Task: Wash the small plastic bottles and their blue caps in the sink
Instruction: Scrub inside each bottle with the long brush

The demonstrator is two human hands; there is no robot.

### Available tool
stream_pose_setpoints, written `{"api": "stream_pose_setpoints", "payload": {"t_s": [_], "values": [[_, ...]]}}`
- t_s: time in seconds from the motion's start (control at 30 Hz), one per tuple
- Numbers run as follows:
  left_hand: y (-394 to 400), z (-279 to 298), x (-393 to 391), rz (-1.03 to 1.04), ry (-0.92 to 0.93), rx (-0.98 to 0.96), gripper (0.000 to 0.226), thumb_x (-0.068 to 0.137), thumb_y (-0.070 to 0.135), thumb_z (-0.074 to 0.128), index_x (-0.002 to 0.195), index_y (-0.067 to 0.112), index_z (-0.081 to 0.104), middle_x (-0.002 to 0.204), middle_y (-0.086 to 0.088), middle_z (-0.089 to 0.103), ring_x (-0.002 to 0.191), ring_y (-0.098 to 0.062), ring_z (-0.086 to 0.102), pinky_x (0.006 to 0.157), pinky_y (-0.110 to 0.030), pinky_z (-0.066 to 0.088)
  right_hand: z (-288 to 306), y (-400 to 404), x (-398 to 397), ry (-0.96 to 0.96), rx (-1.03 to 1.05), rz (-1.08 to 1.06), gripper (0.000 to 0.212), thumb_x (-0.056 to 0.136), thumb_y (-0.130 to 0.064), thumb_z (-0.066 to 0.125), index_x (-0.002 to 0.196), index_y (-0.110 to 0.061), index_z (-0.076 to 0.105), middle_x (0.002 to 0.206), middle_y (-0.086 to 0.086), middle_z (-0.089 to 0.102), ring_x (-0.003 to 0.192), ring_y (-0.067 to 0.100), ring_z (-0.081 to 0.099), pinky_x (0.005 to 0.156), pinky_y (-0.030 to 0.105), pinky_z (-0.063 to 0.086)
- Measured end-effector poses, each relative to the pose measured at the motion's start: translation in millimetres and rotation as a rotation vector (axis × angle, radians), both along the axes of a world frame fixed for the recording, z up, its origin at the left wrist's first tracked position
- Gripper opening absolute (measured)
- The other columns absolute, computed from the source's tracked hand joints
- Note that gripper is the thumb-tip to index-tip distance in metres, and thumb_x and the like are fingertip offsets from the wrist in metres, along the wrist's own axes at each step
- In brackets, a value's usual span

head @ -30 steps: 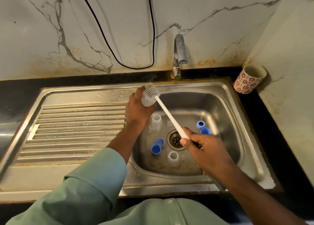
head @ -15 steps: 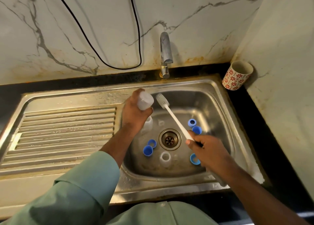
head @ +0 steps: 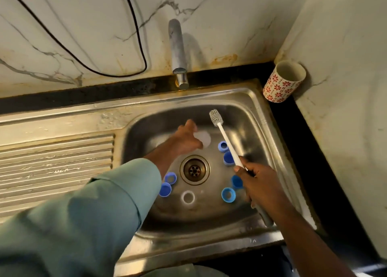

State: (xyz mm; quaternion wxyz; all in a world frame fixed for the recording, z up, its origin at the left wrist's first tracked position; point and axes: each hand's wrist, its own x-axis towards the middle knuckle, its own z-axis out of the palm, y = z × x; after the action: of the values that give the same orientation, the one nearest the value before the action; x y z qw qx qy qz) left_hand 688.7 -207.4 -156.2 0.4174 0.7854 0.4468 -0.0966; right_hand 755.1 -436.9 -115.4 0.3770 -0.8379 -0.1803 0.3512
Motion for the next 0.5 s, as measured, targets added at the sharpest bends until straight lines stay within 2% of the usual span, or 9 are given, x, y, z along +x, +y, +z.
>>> {"api": "stream_pose_setpoints", "payload": {"t_s": [0.07, 0.2, 0.27, 0.33, 0.4, 0.43, 0.5], "values": [[2, -15, 14, -0.069, 0.033, 0.127, 0.060, 0.079, 0.033, 0.079, 0.132, 0.023, 0.054, 0.130, -0.005, 0.049, 0.111, -0.028, 0.056, 0.091, -0.041, 0.052, -7, 1, 9, -0.012, -0.016, -0.011, 0.016, 0.095, -0.036, 0.058, 0.106, -0.028, 0.066, 0.061, -0.002, 0.056, 0.051, 0.009, 0.052, 0.049, 0.024, 0.044], [-1, -43, 39, -0.225, 0.049, 0.322, 0.056, 0.086, 0.032, 0.073, 0.137, 0.023, 0.052, 0.132, -0.006, 0.045, 0.116, -0.031, 0.055, 0.086, -0.038, 0.046, -19, 1, 19, 0.006, -0.030, -0.029, 0.018, 0.095, -0.035, 0.057, 0.110, -0.029, 0.064, 0.061, -0.007, 0.053, 0.051, 0.003, 0.051, 0.048, 0.019, 0.041], [-1, -58, 50, -0.305, 0.063, 0.352, 0.059, 0.088, 0.029, 0.071, 0.141, 0.026, 0.047, 0.136, -0.006, 0.044, 0.119, -0.031, 0.054, 0.089, -0.038, 0.046, -26, 2, 23, 0.019, -0.060, -0.023, 0.015, 0.095, -0.036, 0.057, 0.107, -0.030, 0.063, 0.063, -0.007, 0.053, 0.057, 0.005, 0.053, 0.052, 0.020, 0.042], [-2, -71, 56, -0.368, 0.083, 0.360, 0.060, 0.088, 0.029, 0.070, 0.142, 0.027, 0.044, 0.139, -0.005, 0.043, 0.119, -0.031, 0.055, 0.089, -0.037, 0.046, -31, 3, 26, 0.043, -0.080, -0.027, 0.010, 0.094, -0.037, 0.057, 0.094, -0.028, 0.063, 0.062, -0.006, 0.053, 0.059, 0.008, 0.053, 0.055, 0.022, 0.042], [-3, -82, 61, -0.403, 0.080, 0.364, 0.059, 0.088, 0.031, 0.070, 0.141, 0.027, 0.043, 0.140, -0.005, 0.041, 0.114, -0.031, 0.058, 0.087, -0.037, 0.048, -37, 4, 29, 0.053, -0.095, -0.025, 0.016, 0.093, -0.038, 0.058, 0.081, -0.027, 0.058, 0.061, -0.005, 0.053, 0.057, 0.008, 0.053, 0.054, 0.021, 0.042], [-3, -86, 62, -0.415, 0.070, 0.366, 0.059, 0.089, 0.031, 0.069, 0.141, 0.027, 0.043, 0.140, -0.005, 0.041, 0.113, -0.031, 0.058, 0.086, -0.038, 0.048, -39, 5, 30, 0.044, -0.101, -0.023, 0.015, 0.092, -0.038, 0.058, 0.082, -0.028, 0.059, 0.061, -0.005, 0.053, 0.057, 0.007, 0.053, 0.053, 0.020, 0.042], [-5, -91, 63, -0.434, 0.055, 0.375, 0.060, 0.088, 0.032, 0.069, 0.141, 0.029, 0.041, 0.140, -0.004, 0.040, 0.112, -0.031, 0.059, 0.086, -0.038, 0.049, -40, 6, 31, 0.035, -0.106, -0.028, 0.011, 0.093, -0.038, 0.058, 0.096, -0.030, 0.064, 0.059, -0.007, 0.053, 0.057, 0.006, 0.054, 0.052, 0.017, 0.042]]}}
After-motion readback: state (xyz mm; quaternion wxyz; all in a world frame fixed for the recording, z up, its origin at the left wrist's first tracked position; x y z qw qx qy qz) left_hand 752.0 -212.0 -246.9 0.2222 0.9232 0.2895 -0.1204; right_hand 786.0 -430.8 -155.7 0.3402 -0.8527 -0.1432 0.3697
